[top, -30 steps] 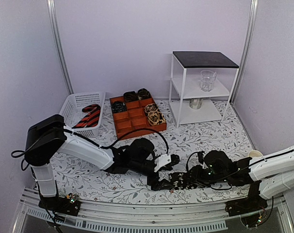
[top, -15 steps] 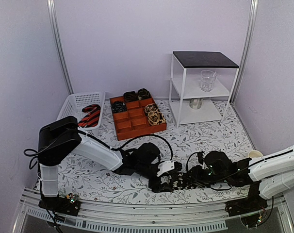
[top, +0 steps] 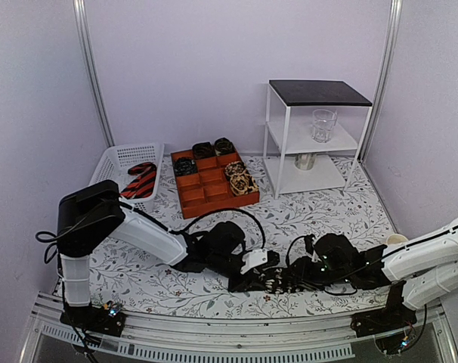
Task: Roll the ties
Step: Roll the tie at the center of the board.
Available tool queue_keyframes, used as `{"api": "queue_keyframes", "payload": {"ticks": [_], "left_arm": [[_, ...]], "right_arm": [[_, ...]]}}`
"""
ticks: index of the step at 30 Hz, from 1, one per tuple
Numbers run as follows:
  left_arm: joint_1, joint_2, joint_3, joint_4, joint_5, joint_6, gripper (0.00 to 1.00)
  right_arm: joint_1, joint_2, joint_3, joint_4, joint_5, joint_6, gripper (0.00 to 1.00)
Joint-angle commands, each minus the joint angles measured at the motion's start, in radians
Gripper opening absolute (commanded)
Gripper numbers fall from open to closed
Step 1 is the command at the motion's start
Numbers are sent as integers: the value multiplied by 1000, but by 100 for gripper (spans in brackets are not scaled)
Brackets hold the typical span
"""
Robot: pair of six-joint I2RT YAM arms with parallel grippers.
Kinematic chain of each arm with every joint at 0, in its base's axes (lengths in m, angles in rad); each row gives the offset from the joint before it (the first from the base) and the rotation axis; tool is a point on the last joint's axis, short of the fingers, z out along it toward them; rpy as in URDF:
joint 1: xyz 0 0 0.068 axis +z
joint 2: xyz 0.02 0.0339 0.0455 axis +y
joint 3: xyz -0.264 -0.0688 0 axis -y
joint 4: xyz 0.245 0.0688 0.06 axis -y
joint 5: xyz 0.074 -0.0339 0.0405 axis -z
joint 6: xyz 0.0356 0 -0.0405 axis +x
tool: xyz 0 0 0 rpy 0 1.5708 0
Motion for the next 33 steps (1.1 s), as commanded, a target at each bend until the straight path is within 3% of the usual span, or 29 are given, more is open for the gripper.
{"api": "queue_keyframes", "payload": {"ticks": [1,4,6,12,21,25,30,33], "left_arm": [[47,-37,-58,19,-97,-26,34],[72,-56,-96,45,-108,-35,35],[81,-91,-115,48,-110,-40,48],[88,-132,-143,18,-105,-54,68],[91,-260,-286,95,-140,-166,68],[102,-289,-333,138,-141,-223,60],[112,-244,-315,162,-157,-305,27],[113,-193,-282,173,-111,-343,13]], "right_arm": [[-36,80,62,9,-20,-67,33],[-65,143,106,42,-58,-95,33],[-71,185,138,51,-73,-109,32],[-78,240,174,59,-81,-116,31],[-86,228,161,58,-81,-122,31],[-86,213,155,46,-81,-116,31],[-86,200,135,31,-62,-107,31],[-85,210,129,27,-63,-107,31]]}}
